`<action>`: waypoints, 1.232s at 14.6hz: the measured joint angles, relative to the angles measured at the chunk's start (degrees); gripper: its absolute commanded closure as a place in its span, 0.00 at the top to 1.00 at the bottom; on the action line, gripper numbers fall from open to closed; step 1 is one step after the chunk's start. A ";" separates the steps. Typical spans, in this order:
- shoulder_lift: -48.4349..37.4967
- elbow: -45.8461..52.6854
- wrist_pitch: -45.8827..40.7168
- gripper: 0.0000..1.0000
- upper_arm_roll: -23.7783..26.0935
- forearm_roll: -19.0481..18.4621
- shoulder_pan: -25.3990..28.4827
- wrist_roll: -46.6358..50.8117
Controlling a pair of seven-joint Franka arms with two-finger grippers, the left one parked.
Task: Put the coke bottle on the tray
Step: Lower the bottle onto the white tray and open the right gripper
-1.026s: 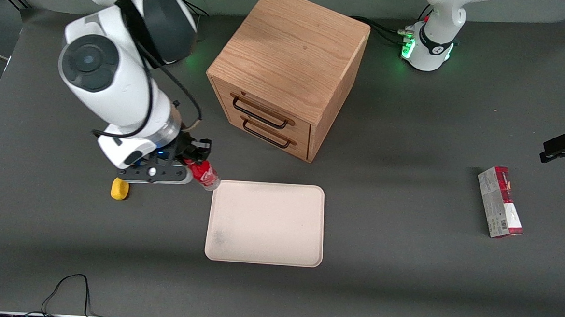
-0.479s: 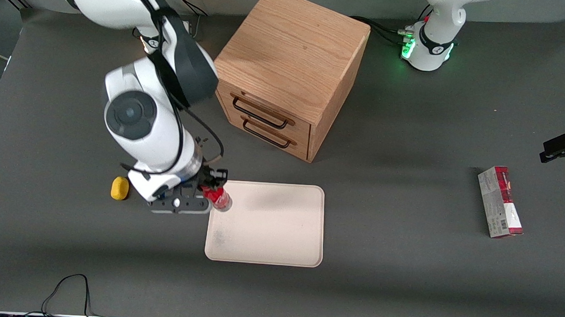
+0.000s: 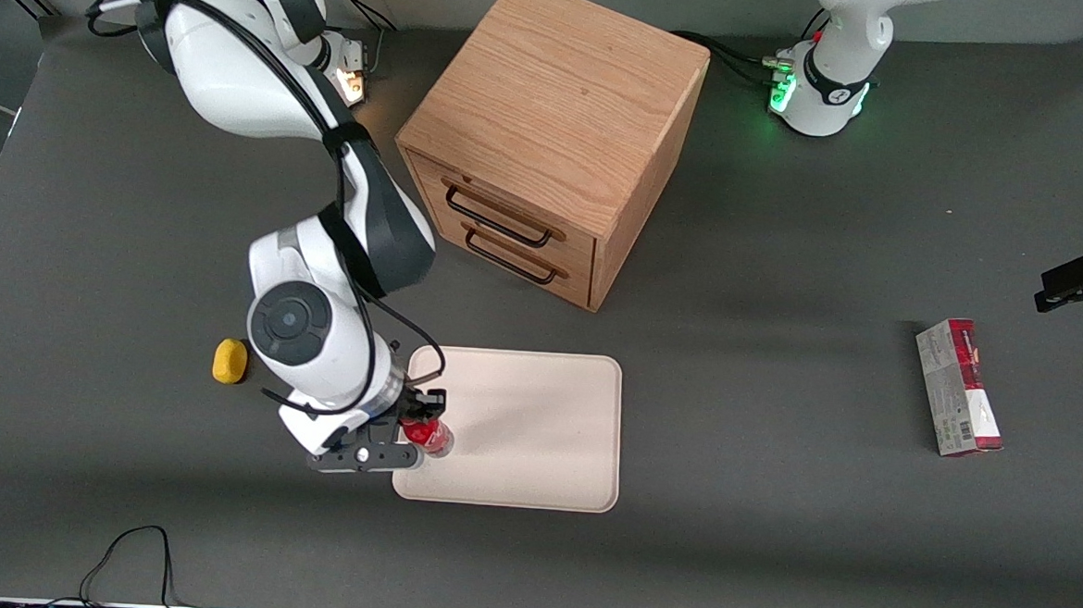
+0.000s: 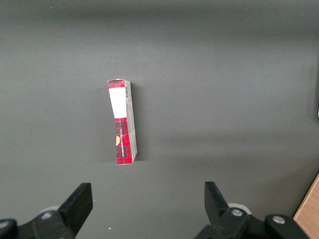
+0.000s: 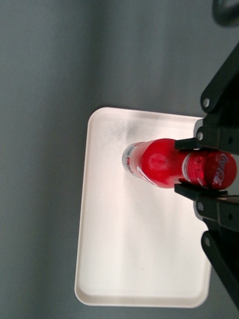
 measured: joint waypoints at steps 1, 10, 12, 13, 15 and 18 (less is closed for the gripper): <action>1.24 0.13 1.05 0.00 0.00 0.00 0.03 -0.34; 4.42 0.77 2.77 1.00 -0.03 -0.01 -0.04 -2.46; 4.42 1.10 2.77 1.00 -0.03 -0.01 -0.04 -2.46; 4.41 1.31 2.77 1.00 -0.03 -0.01 -0.04 -2.46; 4.39 1.88 2.74 1.00 -0.03 -0.01 -0.04 -2.45; 2.75 2.74 -0.12 1.00 -0.03 -0.01 0.04 -2.44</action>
